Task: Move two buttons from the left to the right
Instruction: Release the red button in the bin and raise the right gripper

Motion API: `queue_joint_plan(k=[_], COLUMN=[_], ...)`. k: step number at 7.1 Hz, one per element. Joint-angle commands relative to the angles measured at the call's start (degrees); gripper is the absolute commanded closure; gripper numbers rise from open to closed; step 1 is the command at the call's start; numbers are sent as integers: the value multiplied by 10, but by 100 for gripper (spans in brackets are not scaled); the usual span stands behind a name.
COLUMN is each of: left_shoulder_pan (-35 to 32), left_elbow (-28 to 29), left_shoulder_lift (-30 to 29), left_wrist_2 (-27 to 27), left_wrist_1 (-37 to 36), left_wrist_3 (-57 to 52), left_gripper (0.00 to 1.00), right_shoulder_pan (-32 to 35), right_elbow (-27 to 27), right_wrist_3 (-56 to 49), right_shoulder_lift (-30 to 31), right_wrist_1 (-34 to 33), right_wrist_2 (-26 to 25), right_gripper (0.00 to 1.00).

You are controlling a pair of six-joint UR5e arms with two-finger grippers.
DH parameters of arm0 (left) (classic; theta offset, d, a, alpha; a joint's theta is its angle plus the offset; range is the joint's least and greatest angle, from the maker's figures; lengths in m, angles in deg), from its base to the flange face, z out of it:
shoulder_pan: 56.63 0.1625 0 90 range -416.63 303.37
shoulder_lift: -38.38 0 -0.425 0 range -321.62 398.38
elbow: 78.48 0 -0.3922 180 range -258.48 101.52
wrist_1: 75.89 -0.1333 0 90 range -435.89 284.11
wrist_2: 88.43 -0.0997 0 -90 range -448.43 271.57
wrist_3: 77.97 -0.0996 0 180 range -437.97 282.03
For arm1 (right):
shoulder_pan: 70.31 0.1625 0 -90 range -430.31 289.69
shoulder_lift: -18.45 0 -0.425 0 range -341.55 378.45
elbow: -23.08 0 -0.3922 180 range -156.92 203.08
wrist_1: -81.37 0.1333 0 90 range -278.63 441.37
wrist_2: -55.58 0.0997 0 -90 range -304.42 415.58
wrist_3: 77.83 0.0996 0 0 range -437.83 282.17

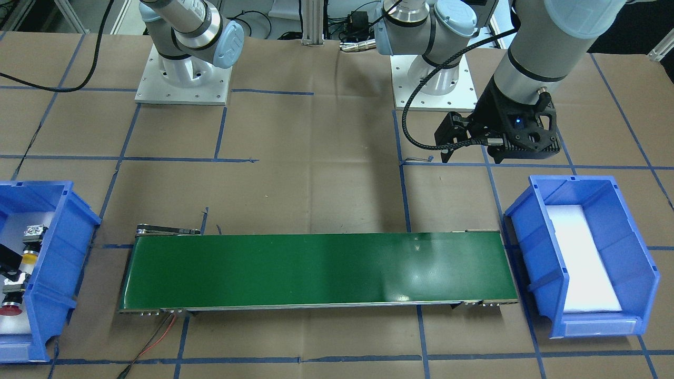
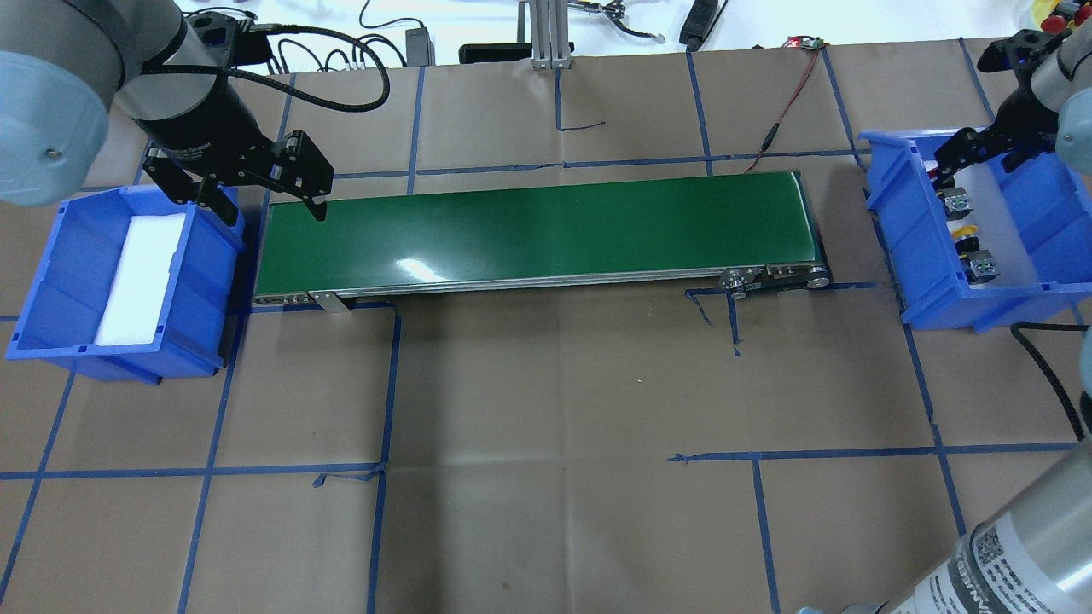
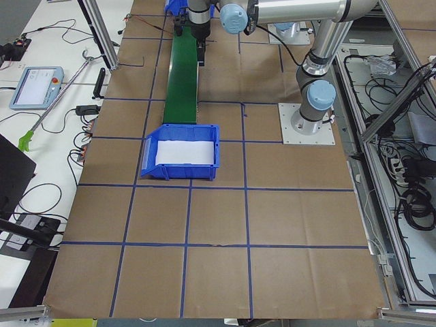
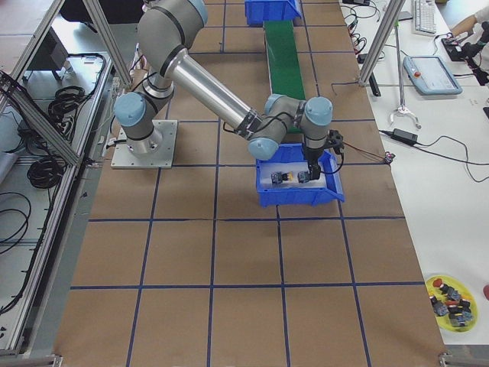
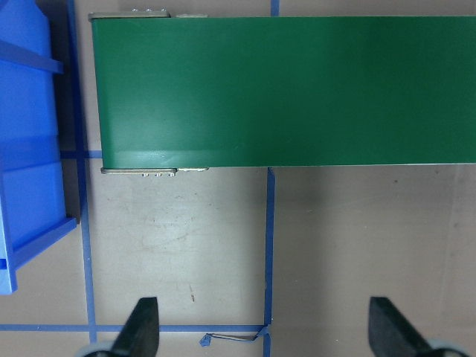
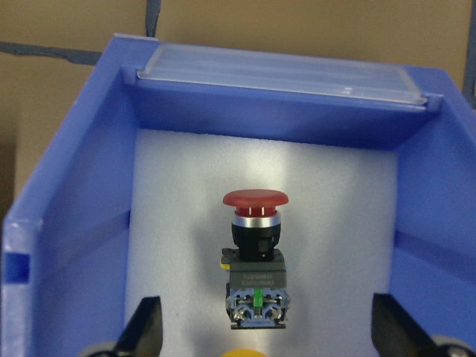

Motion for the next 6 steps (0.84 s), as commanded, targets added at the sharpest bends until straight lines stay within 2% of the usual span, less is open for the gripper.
queue_joint_plan(k=[1, 3, 6], left_shoulder_pan=[0, 0, 0], left_elbow=[0, 0, -2], left_shoulder_lift=[0, 0, 3], left_wrist_2=[1, 1, 0], left_wrist_1=[0, 0, 1], left_wrist_3=[0, 0, 1], left_gripper=[0, 0, 0], right_shoulder_pan=[11, 72, 192], right_elbow=[-3, -5, -11], right_wrist_3=[1, 7, 279], right_shoulder_lift=[101, 152, 204], right_wrist_1=[29, 28, 197], right_wrist_2=[2, 0, 0], right_gripper=[1, 0, 0])
